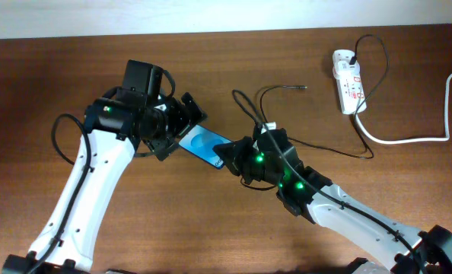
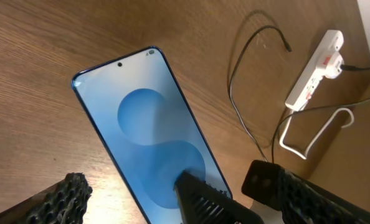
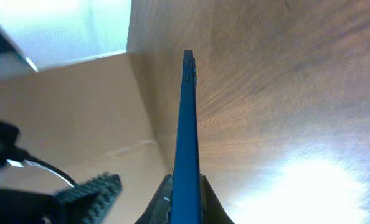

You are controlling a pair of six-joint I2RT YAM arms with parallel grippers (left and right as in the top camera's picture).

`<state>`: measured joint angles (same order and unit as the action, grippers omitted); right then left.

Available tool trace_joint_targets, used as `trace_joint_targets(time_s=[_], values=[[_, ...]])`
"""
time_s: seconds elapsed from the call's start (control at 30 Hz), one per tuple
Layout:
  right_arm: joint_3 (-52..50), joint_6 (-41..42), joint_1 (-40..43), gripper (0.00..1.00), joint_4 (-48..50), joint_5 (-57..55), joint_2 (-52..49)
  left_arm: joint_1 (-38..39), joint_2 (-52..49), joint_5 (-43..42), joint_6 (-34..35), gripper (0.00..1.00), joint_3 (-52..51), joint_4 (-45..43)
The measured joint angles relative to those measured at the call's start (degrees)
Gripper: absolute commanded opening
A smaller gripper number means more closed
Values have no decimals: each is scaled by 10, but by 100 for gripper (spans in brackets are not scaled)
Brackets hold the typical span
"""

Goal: Plug charger to phone and switch on socket
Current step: 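Grasp the phone with the right gripper beside the left gripper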

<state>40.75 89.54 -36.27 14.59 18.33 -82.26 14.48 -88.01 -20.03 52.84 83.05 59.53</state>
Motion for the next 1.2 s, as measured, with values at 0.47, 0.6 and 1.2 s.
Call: trace_joint_targets(time_s=[0.47,0.6,1.2], values=[[0,161,0,4,104,-7,0,0,0,6,108,93,0,0],[0,188,0,4,104,-9,0,0,0,1,154,87,0,0],[0,299,0,4,195,-9,0,17,0,-3,234,55,0,-65]])
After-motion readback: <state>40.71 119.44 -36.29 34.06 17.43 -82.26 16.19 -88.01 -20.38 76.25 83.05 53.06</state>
